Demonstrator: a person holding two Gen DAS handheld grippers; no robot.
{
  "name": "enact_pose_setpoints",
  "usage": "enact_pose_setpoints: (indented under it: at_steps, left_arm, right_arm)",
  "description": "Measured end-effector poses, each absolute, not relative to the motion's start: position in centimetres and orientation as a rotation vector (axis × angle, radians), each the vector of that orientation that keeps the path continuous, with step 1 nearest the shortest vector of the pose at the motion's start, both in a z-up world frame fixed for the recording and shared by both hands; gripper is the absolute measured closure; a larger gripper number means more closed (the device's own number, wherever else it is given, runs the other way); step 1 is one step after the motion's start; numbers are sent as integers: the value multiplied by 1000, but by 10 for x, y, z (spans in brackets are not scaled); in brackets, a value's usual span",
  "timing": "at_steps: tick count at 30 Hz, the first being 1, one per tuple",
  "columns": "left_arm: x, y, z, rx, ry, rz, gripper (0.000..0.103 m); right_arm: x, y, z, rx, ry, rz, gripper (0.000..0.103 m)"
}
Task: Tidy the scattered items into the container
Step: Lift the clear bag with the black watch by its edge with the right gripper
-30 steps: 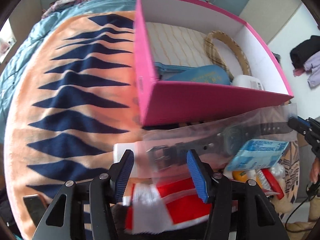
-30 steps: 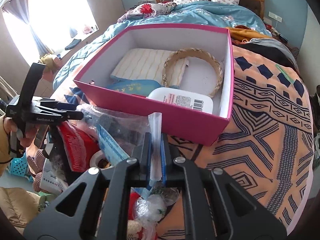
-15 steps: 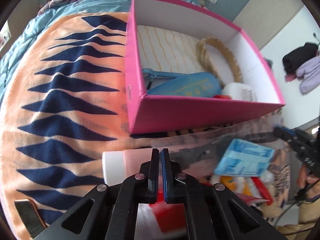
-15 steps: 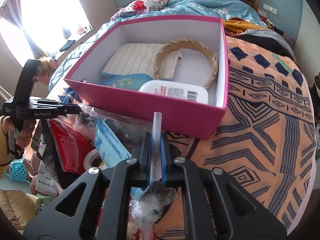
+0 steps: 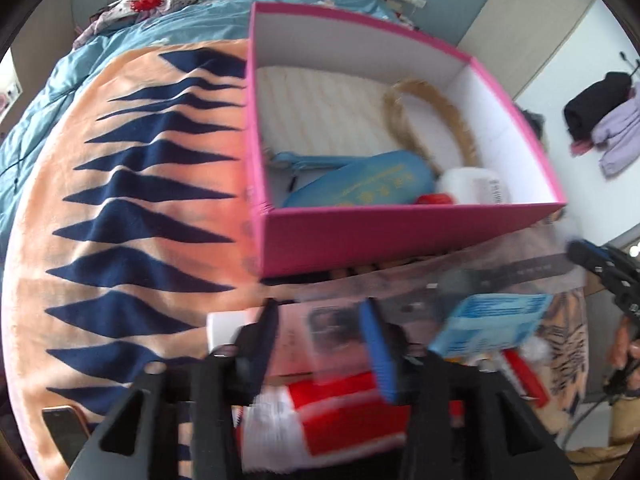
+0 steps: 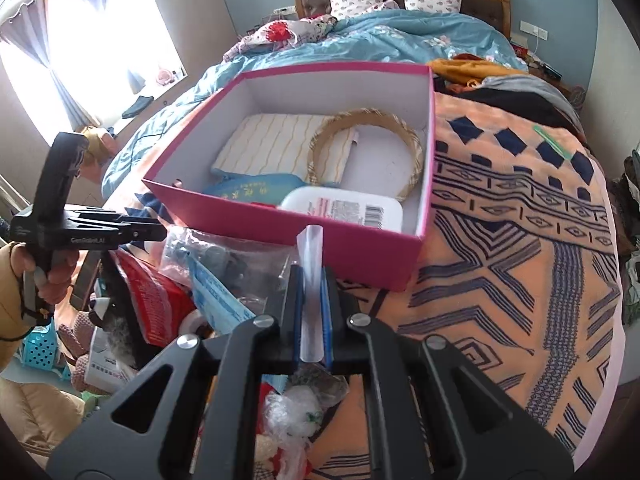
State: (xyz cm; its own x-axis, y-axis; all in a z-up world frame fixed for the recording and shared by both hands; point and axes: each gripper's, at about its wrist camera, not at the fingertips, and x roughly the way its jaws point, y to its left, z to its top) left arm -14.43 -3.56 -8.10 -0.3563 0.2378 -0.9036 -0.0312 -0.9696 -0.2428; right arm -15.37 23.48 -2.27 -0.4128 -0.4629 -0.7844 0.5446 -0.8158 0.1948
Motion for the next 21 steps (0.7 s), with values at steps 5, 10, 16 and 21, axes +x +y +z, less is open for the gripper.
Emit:
enact_pose_setpoints:
  at_steps: [5, 10, 16, 21]
  left_arm:
    - [-158, -26, -93, -1689, -240, 2364, 34]
    - [-171, -12, -101, -1693, -221, 2270, 34]
    - [-172, -11, -99, -1684, -236, 2251, 89]
    - [-162, -10, -84, -1628, -254, 2280, 95]
  right_arm:
    - [-156, 237, -32, 1231, 107, -2226, 93]
    - [-159, 236, -37, 1242, 108, -2224, 93]
    - [-163, 237, -42, 1256, 104, -2233, 93]
    - [-165, 245, -46, 1276, 80, -2241, 93]
